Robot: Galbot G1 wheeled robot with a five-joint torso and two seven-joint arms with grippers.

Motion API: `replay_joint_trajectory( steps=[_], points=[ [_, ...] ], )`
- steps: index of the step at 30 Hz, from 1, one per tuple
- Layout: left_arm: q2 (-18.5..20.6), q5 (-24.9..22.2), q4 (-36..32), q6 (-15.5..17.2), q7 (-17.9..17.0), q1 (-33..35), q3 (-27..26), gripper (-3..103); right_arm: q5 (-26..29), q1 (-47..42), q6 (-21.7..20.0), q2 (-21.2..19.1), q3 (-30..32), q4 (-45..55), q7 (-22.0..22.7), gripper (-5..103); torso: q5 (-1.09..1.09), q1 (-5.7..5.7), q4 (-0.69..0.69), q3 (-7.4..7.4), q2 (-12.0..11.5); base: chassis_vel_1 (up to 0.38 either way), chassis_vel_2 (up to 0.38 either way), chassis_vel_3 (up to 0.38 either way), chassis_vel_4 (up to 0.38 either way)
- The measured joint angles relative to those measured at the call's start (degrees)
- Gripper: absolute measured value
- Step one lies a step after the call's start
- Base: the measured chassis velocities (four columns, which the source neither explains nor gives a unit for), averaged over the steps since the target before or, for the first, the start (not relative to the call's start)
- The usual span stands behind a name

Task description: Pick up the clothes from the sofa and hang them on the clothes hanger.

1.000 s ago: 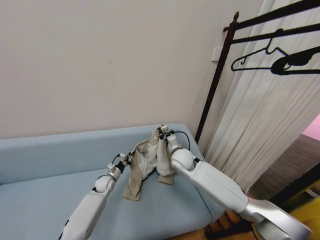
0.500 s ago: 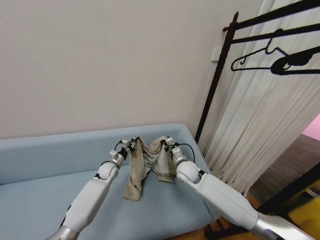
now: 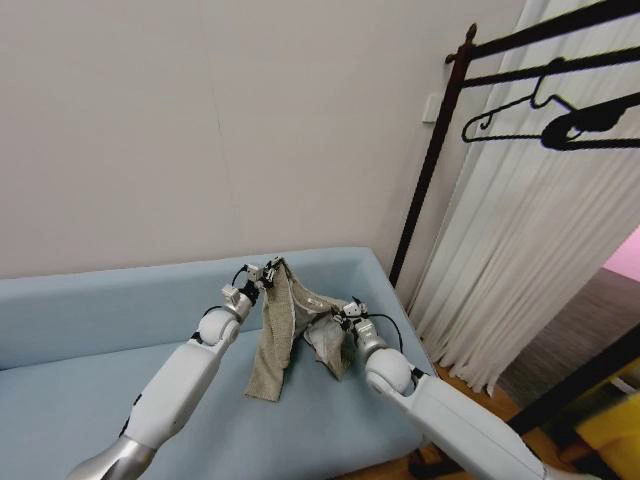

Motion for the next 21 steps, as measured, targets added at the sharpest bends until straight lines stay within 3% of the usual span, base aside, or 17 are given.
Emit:
replay_joint_trajectory(
  steps=[6, 21],
  points=[
    [0.36, -0.32, -0.77, 0.18, -0.14, -0.05, 0.47, 7, 2.49, -3.1, -1.93, 2.67, 0.67, -1.37, 3.72, 100, 0.0, 0.0, 0.0, 0.0, 0.0, 0.0, 0.0, 0.0, 0.0],
    [0.82, -0.77, -1.89, 0.37, 0.0, 0.66, -0.29, 7, -1.97, -9.3, -1.54, 3.91, 4.17, -3.86, 7.24, 100, 0.0, 0.0, -0.01, 0.0, 0.0, 0.0, 0.0, 0.0, 0.0]
  ],
)
